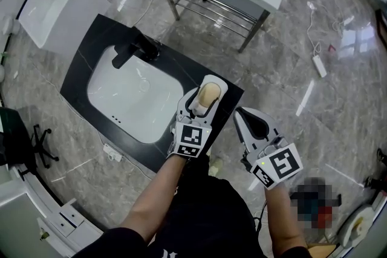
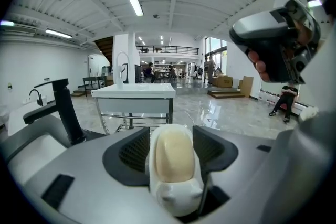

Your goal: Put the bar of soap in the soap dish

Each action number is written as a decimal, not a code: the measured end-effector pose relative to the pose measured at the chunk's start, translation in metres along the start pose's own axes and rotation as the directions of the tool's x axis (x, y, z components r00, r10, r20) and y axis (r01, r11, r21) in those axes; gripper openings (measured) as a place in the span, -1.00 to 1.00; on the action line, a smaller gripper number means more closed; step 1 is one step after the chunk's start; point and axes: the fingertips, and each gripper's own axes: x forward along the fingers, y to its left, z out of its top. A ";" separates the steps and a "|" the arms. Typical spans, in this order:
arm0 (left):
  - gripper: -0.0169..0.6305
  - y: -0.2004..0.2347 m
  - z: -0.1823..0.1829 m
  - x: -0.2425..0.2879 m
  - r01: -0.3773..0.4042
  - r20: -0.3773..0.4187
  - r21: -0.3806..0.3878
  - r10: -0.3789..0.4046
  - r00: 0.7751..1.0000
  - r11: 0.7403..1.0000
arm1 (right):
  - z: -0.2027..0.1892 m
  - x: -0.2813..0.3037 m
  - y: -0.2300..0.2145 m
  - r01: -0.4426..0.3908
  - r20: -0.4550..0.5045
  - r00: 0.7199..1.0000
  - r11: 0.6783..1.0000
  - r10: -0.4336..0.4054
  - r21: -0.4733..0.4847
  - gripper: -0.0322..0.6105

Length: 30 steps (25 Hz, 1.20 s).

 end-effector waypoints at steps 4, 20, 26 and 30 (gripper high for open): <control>-0.14 -0.005 0.027 -0.020 0.008 0.050 0.006 -0.008 0.999 1.000 | 0.003 -0.005 0.007 0.002 -0.003 1.000 1.000 -0.002 -0.008 -0.87; -0.92 -0.061 0.140 -0.160 0.076 0.222 0.037 -0.082 0.972 0.996 | 0.043 -0.070 0.076 -0.008 0.060 0.998 0.997 0.013 -0.082 -0.87; -0.92 -0.083 0.179 -0.211 0.082 0.279 -0.015 -0.075 0.957 0.997 | 0.064 -0.095 0.101 -0.016 0.105 0.994 0.995 0.026 -0.096 -0.87; -0.92 -0.095 0.196 -0.233 0.076 0.313 -0.021 -0.066 0.947 0.997 | 0.076 -0.105 0.115 -0.020 0.116 0.993 0.992 0.035 -0.124 -0.88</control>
